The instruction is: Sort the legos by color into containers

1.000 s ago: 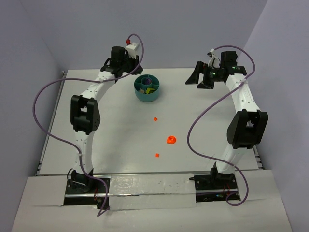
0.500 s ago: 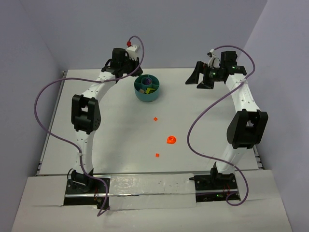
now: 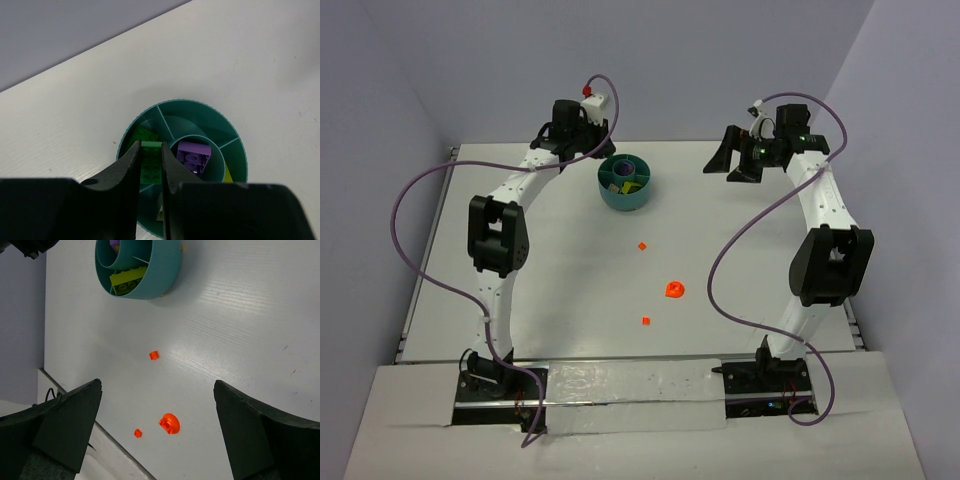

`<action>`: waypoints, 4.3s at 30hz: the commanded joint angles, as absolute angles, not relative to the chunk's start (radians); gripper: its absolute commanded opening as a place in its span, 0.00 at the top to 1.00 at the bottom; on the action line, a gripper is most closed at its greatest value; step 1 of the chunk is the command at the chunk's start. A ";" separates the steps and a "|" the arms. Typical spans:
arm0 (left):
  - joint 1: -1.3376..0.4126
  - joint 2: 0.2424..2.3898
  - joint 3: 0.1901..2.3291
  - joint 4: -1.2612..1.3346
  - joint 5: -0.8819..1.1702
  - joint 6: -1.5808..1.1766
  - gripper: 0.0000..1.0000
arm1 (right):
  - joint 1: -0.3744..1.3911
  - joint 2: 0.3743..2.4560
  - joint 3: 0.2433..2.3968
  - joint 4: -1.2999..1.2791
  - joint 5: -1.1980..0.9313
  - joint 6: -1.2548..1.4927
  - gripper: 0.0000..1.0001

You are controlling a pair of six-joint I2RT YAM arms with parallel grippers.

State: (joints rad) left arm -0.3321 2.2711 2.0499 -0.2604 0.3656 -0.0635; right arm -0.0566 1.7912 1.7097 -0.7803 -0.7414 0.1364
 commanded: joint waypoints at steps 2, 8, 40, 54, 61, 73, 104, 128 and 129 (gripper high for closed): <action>-0.331 2.276 2.046 -0.268 0.354 -0.065 0.80 | -0.046 1.802 1.767 -0.782 -0.742 0.132 0.00; -0.331 2.285 2.051 -0.270 0.345 -0.061 0.79 | -0.046 1.803 1.764 -0.782 -0.742 0.129 0.00; -0.164 1.979 1.947 -0.194 0.443 -0.204 0.01 | 0.117 1.735 1.733 -0.859 -0.553 -0.097 0.00; -0.069 1.554 1.454 -0.248 0.549 -0.013 0.01 | 0.421 1.618 1.345 -1.068 -0.343 -0.728 0.10; -0.064 1.503 1.390 -0.230 0.578 -0.029 0.01 | 0.465 1.624 1.270 -1.015 -0.303 -0.680 0.36; -0.059 1.563 1.458 -0.239 0.390 -0.168 0.01 | 0.479 1.707 1.297 -1.018 -0.385 -0.168 0.30; -0.034 1.543 1.379 -0.199 0.310 -0.169 0.01 | 0.503 1.970 1.385 -1.043 -0.217 0.304 0.07; -0.034 1.548 1.361 -0.175 0.330 -0.178 0.01 | 0.500 2.008 1.356 -1.035 -0.287 0.301 0.30; -0.034 1.551 1.362 -0.175 0.334 -0.178 0.01 | 0.500 2.006 1.355 -1.035 -0.285 0.301 0.32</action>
State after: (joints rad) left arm -0.0418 1.5593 1.3655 -0.2214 0.3248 -0.1650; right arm 0.5060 2.0216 1.3723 -1.0226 -0.2753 0.2981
